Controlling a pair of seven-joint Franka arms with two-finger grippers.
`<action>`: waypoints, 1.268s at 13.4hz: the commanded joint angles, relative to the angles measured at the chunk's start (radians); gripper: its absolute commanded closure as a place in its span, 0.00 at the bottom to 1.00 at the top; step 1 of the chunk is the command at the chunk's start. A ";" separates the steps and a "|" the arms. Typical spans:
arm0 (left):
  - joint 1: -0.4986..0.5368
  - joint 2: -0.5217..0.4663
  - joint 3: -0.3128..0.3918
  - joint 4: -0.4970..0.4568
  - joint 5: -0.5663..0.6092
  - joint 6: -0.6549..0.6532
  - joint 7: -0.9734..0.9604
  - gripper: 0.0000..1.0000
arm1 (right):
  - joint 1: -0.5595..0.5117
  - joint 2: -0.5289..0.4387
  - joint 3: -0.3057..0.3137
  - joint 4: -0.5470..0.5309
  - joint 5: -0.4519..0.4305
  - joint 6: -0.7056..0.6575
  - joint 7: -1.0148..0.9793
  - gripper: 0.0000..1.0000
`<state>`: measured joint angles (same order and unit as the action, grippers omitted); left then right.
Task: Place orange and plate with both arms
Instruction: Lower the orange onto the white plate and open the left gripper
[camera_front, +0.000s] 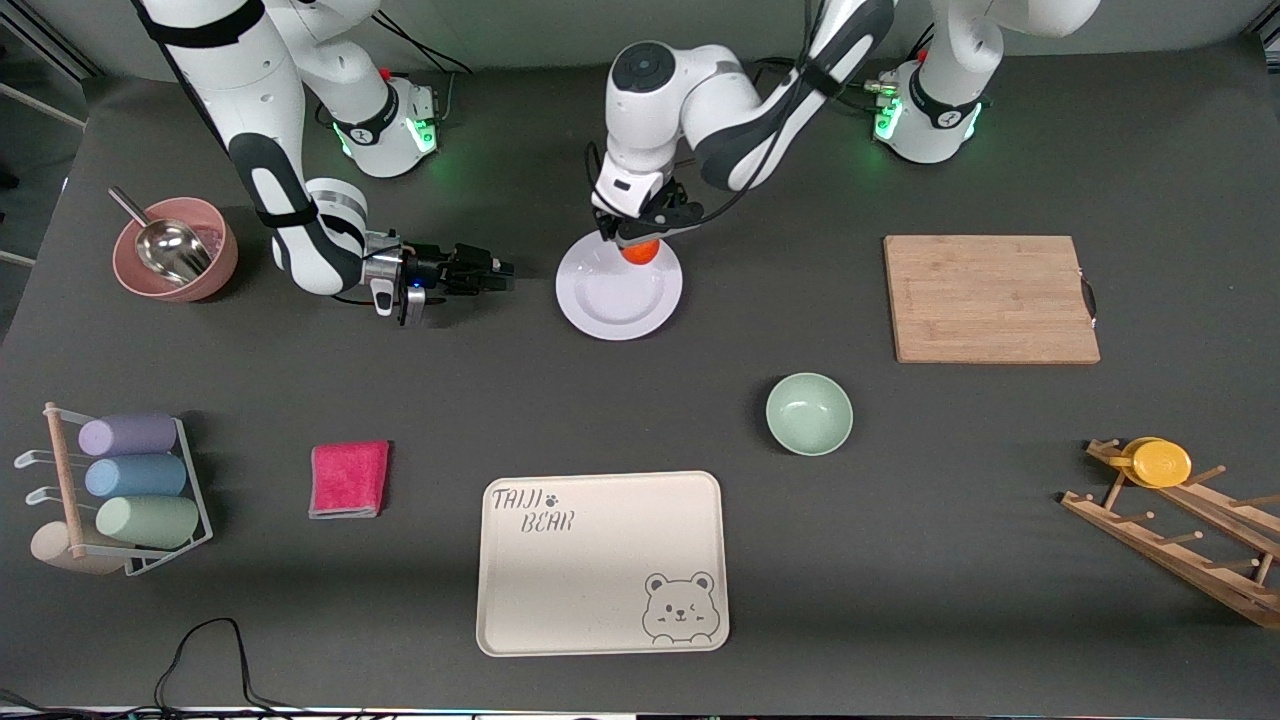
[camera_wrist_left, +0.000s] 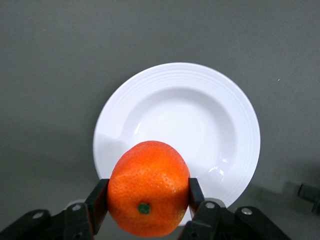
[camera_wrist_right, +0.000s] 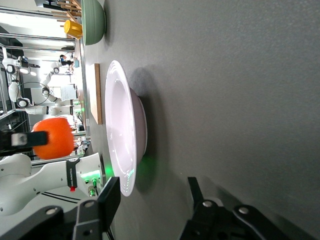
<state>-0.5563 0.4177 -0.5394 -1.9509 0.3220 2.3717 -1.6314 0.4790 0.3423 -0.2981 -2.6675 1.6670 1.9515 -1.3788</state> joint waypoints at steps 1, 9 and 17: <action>-0.057 0.140 0.019 0.107 0.202 0.001 -0.177 1.00 | 0.004 0.011 -0.007 0.005 0.023 -0.016 -0.032 0.46; -0.076 0.254 0.021 0.175 0.266 0.043 -0.197 0.87 | 0.003 0.014 -0.007 0.006 0.025 -0.016 -0.032 0.57; -0.060 0.204 0.021 0.171 0.279 -0.027 -0.173 0.00 | -0.008 0.078 -0.007 0.024 0.033 -0.058 -0.092 0.57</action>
<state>-0.6092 0.6610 -0.5284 -1.7918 0.5804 2.4017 -1.8002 0.4781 0.3729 -0.3006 -2.6609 1.6715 1.9370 -1.4165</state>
